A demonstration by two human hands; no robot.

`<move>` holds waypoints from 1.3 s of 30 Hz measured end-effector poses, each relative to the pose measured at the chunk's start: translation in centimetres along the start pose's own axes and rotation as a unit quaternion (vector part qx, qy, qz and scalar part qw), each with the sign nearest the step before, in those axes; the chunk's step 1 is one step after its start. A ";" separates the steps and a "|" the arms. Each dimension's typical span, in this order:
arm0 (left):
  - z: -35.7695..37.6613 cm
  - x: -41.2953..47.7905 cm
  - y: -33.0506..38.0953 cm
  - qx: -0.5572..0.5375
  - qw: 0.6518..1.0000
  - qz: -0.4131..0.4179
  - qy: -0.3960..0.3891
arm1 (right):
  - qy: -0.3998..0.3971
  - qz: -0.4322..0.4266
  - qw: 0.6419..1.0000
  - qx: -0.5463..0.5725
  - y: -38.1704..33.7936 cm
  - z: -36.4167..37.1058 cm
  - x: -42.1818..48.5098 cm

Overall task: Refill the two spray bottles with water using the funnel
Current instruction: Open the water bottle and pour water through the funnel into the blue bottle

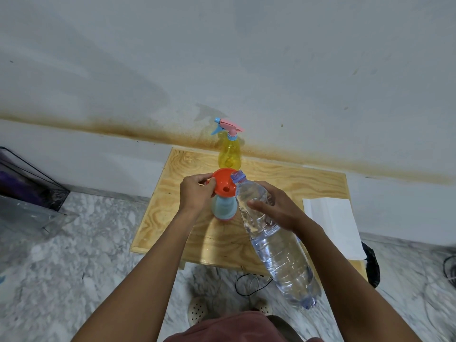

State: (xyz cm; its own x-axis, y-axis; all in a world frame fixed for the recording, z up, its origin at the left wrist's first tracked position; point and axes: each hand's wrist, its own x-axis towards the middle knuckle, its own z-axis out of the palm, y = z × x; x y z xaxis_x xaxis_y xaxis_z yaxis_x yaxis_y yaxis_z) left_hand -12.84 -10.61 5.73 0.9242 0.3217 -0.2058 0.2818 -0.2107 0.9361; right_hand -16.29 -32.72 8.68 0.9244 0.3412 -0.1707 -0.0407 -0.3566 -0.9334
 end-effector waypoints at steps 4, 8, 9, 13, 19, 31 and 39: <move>0.1 0.1 -0.1 -0.001 1.000 -0.001 0.001 | 0.004 -0.008 1.000 0.008 0.1 0.0 0.0; 0.1 0.1 -0.1 -0.005 1.000 -0.001 -0.003 | 0.010 -0.024 1.000 0.007 0.1 -0.2 -0.1; 0.1 0.1 0.0 -0.005 1.000 -0.001 -0.003 | 0.014 -0.030 0.999 0.003 0.1 -0.3 -0.1; 0.0 0.0 0.0 -0.001 1.000 -0.001 -0.005 | 0.033 -0.066 0.997 0.004 -0.6 -0.5 -0.2; -0.1 -0.1 0.3 0.000 1.000 -0.005 -0.008 | 0.148 -0.140 0.979 0.003 -1.6 -1.8 -0.7; 0.0 -0.3 0.8 0.006 1.000 -0.008 0.000 | 0.396 -0.155 0.904 0.033 -1.1 -4.4 1.5; 0.3 -0.2 0.8 0.011 1.000 -0.006 0.008 | 0.423 -0.126 0.897 0.024 0.4 -5.2 3.6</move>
State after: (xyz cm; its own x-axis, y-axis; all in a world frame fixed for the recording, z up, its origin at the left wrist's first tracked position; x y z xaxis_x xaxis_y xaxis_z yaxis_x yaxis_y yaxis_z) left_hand -12.75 -11.11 6.43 0.9162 0.3400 -0.2121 0.2988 -0.2270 0.9269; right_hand -11.04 -36.13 9.34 0.8627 -0.3830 0.3302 0.2130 -0.3169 -0.9242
